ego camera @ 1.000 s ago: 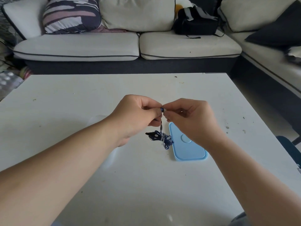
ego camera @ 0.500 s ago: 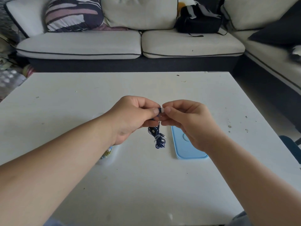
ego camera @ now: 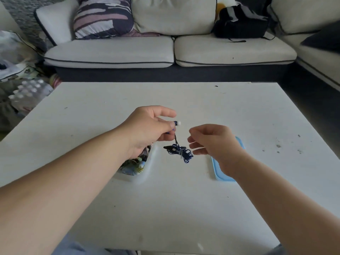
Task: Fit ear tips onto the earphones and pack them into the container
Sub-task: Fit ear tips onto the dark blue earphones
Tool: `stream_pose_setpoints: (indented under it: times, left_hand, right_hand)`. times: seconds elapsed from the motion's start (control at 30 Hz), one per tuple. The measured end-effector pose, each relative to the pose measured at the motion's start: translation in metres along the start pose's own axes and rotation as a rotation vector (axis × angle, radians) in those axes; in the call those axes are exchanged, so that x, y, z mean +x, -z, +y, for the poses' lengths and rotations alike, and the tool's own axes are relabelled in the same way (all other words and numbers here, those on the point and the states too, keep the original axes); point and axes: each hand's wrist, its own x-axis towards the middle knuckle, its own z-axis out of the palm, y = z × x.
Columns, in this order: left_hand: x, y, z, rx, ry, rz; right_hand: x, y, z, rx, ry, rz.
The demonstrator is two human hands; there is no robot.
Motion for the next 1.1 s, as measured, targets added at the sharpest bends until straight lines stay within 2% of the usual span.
stream_pose_setpoints:
  times: [0.07,0.13,0.3,0.43,0.63,0.77,0.93,1.1]
  left_hand:
    - [-0.004,0.023,0.002,0.045,-0.019,0.045]
    - [-0.007,0.044,0.003,0.120,-0.057,0.109]
    - [-0.004,0.075,-0.008,0.331,-0.097,0.216]
    - [0.008,0.078,-0.030,0.530,0.042,0.122]
    - [0.019,0.069,-0.056,0.579,0.089,-0.036]
    - [0.014,0.074,-0.050,0.536,0.025,-0.060]
    - [0.007,0.072,-0.038,0.753,-0.112,-0.022]
    - [0.001,0.051,-0.045,0.952,-0.094,-0.191]
  right_hand:
    - [0.000,-0.020,0.008,-0.219,0.018,0.044]
    - [-0.003,-0.041,0.014,-0.304,0.050,0.050]
    - [-0.001,-0.090,0.021,-0.447,0.130,-0.113]
    - [0.005,-0.112,0.032,-0.549,0.072,-0.215]
    - [0.009,-0.114,0.043,-0.497,0.012,-0.274]
    - [0.013,-0.105,0.044,-0.479,0.004,-0.230]
    - [0.015,-0.081,0.042,-0.521,0.031,-0.190]
    - [0.019,-0.057,0.045,-0.565,0.089,-0.114]
